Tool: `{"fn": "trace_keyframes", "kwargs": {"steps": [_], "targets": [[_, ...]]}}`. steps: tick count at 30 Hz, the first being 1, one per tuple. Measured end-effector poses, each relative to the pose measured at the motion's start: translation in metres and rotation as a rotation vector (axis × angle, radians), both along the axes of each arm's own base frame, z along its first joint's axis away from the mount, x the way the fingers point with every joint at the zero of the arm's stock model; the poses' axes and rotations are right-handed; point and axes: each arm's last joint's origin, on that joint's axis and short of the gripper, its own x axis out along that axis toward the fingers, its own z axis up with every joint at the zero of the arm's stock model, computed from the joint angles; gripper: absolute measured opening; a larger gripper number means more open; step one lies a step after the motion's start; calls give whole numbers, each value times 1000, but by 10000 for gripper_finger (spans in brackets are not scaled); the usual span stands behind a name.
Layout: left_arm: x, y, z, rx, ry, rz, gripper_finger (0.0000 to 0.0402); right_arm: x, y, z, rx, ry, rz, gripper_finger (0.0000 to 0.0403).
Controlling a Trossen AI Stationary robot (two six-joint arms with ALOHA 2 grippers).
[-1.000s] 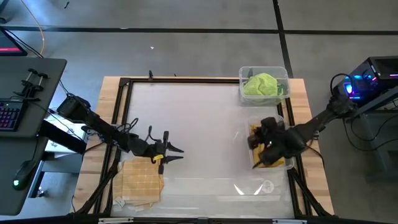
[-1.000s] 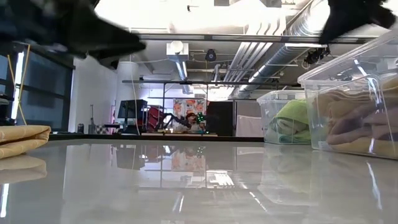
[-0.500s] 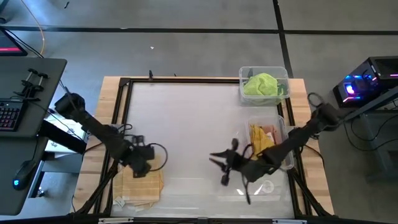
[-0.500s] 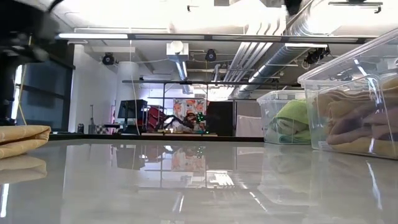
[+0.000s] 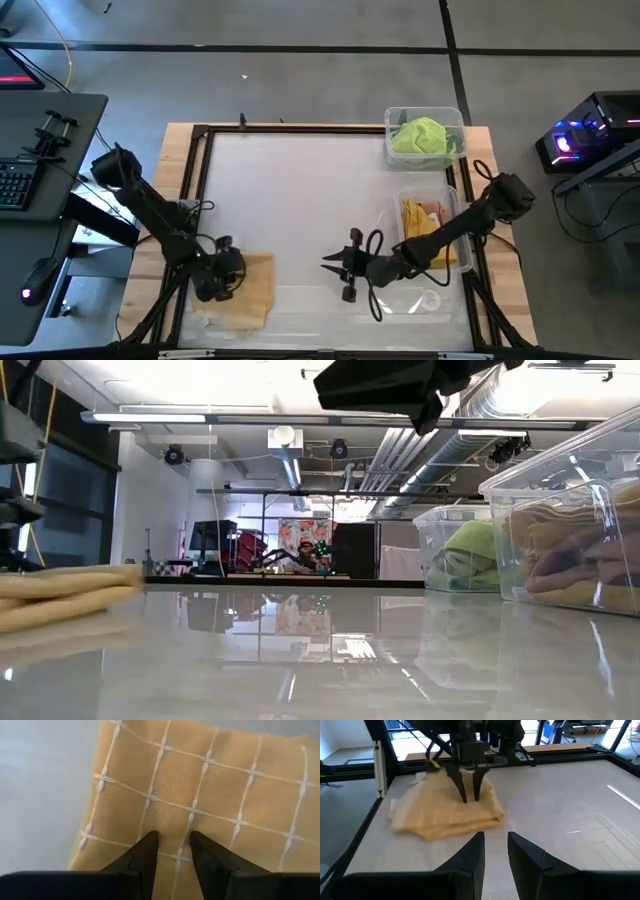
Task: Sort towels by color in basket
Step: Put the light yellow kitchen towel into the bottom transparent bin
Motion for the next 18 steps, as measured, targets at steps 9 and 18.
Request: {"fn": "trace_keyframes", "kwargs": {"steps": [9,18], "targets": [[51,28,-24,343,-264,-90,12,6,-12,1,9,-9,-46,78],[105,44,20,463,-472,-198,1,9,-20,-1,52,-38,-175,82]]}}
